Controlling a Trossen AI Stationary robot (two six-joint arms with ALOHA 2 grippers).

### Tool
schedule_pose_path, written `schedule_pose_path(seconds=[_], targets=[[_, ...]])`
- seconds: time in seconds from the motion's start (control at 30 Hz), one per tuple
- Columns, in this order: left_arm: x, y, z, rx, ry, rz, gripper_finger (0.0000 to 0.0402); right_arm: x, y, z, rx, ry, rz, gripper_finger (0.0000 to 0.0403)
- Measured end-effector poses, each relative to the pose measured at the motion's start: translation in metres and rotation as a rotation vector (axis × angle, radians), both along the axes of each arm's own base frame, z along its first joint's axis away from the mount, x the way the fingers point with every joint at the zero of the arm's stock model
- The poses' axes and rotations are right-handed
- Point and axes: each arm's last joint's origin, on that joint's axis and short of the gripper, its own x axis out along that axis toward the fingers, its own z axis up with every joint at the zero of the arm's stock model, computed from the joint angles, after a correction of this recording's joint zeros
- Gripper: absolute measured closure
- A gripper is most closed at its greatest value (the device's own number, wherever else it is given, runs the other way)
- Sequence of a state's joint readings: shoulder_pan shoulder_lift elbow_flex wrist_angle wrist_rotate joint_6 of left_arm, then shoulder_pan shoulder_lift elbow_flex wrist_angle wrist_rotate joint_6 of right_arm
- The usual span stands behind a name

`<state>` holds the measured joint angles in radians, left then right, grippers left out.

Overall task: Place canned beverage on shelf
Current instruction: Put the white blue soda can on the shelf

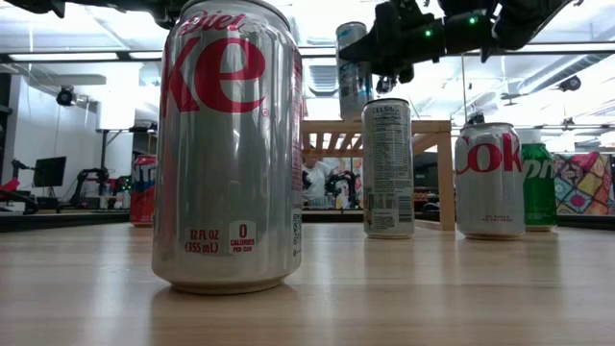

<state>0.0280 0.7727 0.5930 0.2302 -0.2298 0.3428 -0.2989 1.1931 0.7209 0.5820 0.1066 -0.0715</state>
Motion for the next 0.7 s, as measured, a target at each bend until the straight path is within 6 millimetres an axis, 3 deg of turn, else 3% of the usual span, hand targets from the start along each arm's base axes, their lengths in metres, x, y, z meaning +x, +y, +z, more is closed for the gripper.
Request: schedule_pose_path(seconds=[0.7], targets=[[0.0000,0.0000,0.0002,0.008,0.001,0.000,0.0130,-0.0017,-0.0013,-0.0015,0.021,-0.027,-0.060,0.0163]])
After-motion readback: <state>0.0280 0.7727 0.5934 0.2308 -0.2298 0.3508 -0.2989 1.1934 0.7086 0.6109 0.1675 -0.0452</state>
